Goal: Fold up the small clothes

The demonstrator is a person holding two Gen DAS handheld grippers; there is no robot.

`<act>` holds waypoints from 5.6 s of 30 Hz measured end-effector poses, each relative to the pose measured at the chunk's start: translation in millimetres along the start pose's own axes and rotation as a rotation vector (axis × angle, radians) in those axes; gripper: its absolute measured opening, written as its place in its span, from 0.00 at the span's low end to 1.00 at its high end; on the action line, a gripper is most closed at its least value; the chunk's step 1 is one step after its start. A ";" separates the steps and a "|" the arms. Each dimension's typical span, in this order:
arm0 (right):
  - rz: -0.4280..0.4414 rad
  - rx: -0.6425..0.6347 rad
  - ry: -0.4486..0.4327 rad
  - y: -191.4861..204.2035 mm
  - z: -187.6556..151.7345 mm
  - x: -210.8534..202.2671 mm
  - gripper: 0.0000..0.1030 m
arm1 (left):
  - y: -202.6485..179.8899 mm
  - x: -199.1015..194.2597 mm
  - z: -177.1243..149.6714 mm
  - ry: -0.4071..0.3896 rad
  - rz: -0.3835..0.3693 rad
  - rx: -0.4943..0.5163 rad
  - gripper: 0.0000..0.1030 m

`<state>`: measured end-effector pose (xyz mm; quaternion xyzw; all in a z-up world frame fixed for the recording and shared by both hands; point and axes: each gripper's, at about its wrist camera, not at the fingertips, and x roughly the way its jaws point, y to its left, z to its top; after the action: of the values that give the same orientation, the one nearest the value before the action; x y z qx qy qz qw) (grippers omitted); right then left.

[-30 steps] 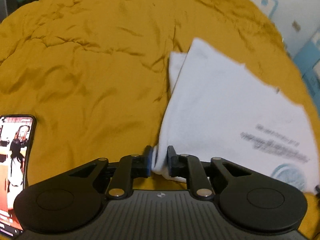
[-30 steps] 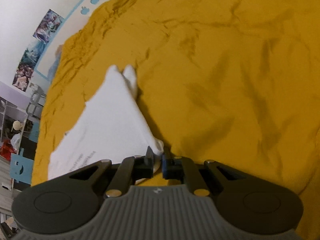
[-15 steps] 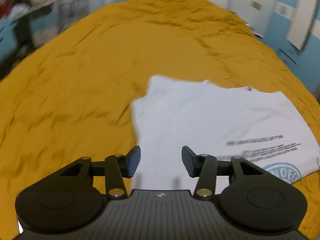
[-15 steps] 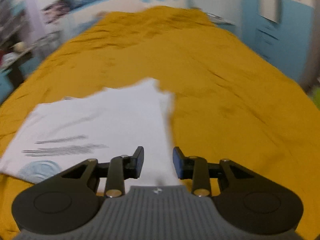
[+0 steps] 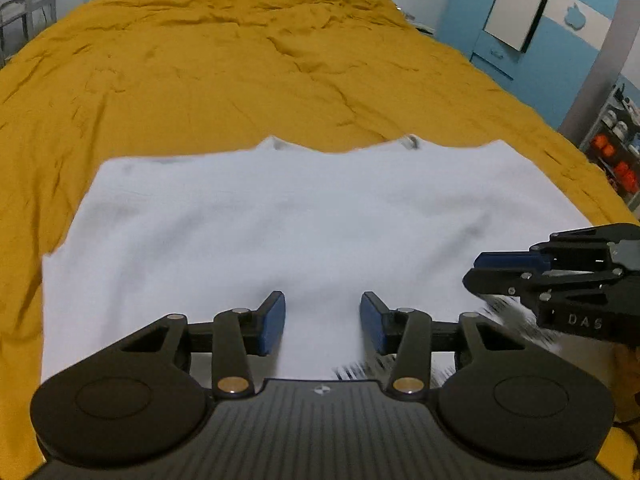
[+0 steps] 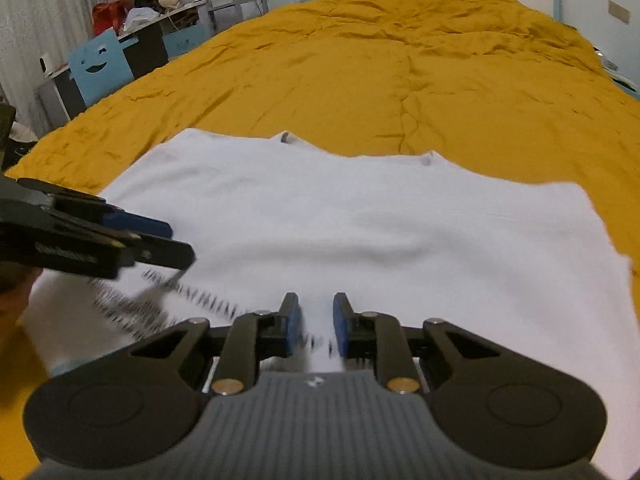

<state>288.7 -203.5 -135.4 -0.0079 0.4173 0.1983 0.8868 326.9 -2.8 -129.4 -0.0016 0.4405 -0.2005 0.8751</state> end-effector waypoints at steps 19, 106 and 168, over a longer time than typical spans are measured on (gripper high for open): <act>-0.225 0.293 -0.113 -129.9 34.5 7.6 0.26 | 62.9 0.5 49.9 -0.140 0.185 -0.115 0.32; 0.105 0.199 -0.023 226.8 129.6 41.9 0.25 | 124.8 -173.7 -74.2 -0.159 0.141 -0.506 0.36; -0.105 0.054 0.100 118.1 -70.1 -54.5 0.00 | 104.0 -167.5 -169.0 -0.163 0.075 -0.559 0.13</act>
<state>163.5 -126.1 -122.7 -0.0158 0.4653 0.1398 0.8739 143.8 181.2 -122.3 -0.2423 0.4068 -0.0378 0.8800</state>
